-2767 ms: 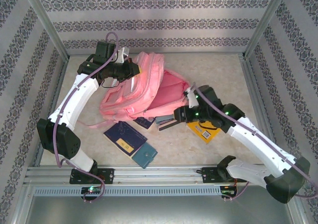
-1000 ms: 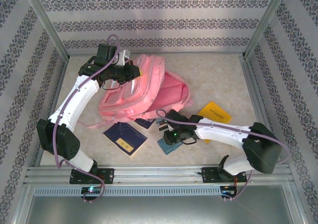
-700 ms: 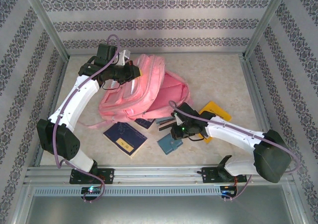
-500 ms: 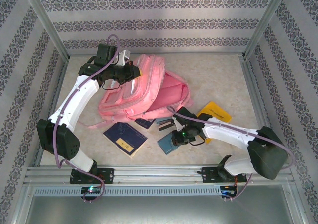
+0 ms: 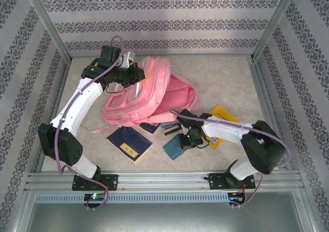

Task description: Pack books, pencil case, and school supplies into a backpack

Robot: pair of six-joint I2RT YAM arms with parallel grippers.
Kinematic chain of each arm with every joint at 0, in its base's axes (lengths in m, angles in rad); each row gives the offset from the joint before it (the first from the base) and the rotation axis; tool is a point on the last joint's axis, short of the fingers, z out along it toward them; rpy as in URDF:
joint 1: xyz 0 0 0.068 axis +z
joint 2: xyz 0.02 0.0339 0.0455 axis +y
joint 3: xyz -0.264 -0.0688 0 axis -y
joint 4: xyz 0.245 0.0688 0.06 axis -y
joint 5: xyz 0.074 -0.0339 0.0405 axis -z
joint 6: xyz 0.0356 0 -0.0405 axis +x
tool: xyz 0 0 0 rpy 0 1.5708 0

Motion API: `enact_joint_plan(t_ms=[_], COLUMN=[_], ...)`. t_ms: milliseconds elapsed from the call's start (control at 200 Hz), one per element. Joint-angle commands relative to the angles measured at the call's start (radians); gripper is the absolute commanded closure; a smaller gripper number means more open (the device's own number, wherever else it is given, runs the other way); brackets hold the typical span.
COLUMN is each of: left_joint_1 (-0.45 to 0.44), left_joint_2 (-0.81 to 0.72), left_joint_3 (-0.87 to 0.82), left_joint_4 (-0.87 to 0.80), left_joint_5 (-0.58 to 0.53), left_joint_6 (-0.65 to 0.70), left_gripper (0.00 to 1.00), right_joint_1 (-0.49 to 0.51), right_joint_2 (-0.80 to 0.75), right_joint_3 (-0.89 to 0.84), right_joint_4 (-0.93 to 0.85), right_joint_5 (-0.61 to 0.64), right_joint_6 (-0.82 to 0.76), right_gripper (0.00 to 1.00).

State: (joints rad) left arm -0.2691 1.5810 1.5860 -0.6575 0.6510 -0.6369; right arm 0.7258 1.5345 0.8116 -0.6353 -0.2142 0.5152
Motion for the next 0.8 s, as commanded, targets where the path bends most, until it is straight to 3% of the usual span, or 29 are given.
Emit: enact_joint_plan(t_ms=[0,80,305,550,799], left_joint_1=[-0.009,-0.009,-0.009,-0.009,-0.010], left_joint_2=[-0.021,-0.020,-0.010,-0.005,-0.008], left_joint_3=[0.044,0.043,0.065,0.065,0.056], left_joint_4=[0.047,0.047,0.043,0.047,0.047], left_joint_5=[0.027,0.027,0.020,0.016,0.021], left_joint_6=[0.003,0.004,0.007,0.004,-0.003], left_gripper=[1.00,1.00,1.00,1.00,1.00], right_joint_1=[-0.038,-0.048,-0.048,0.076,0.164], right_joint_2=[0.051,0.069,-0.022,-0.136,-0.050], right_joint_3=[0.082,0.138,0.151,0.049,0.036], right_joint_4=[-0.016,-0.033,-0.015,0.000,0.036], right_joint_5=[0.154,0.175,0.159,0.208,0.274], right_joint_6=[-0.065,-0.089,-0.102,0.001,0.120], right_gripper=[1.00,1.00,0.68,0.06,0.02])
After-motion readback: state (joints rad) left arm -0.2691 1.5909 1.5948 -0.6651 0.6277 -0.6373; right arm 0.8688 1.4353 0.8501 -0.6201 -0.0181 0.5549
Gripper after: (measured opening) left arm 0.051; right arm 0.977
